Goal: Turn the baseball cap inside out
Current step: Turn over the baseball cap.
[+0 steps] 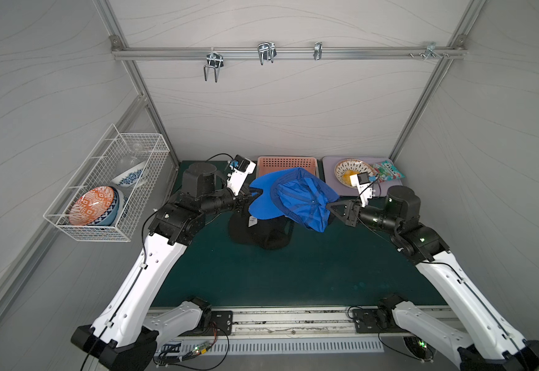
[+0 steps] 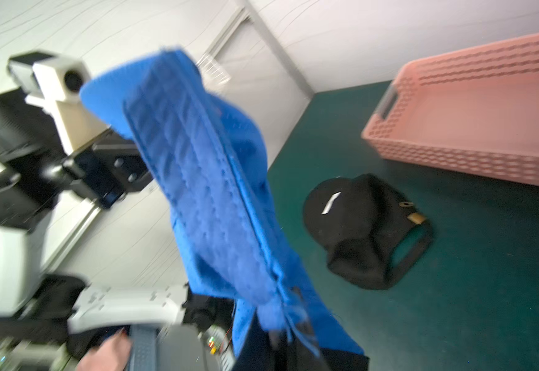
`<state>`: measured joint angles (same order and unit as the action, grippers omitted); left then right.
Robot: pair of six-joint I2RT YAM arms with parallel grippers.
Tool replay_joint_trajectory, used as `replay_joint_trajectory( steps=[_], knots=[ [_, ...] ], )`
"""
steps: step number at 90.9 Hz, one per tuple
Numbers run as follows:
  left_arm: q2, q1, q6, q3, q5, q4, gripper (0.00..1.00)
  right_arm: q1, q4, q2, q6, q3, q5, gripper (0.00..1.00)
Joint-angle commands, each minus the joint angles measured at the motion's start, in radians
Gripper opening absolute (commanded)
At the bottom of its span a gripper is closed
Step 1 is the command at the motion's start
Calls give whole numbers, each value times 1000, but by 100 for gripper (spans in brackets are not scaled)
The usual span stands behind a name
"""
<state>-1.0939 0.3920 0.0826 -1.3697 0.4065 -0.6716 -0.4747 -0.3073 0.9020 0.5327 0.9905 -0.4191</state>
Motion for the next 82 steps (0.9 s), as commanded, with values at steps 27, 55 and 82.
replay_joint_trajectory(
  steps=[27, 55, 82],
  knots=[
    [108, 280, -135, 137, -556, 66, 0, -342, -178, 304, 97, 175, 1270, 0],
    [109, 344, -188, 108, -467, 117, 0, -139, -99, 350, 116, 103, 769, 24],
    [41, 343, 83, -8, -453, 95, 0, 85, -75, -31, 15, -83, 69, 73]
  ],
)
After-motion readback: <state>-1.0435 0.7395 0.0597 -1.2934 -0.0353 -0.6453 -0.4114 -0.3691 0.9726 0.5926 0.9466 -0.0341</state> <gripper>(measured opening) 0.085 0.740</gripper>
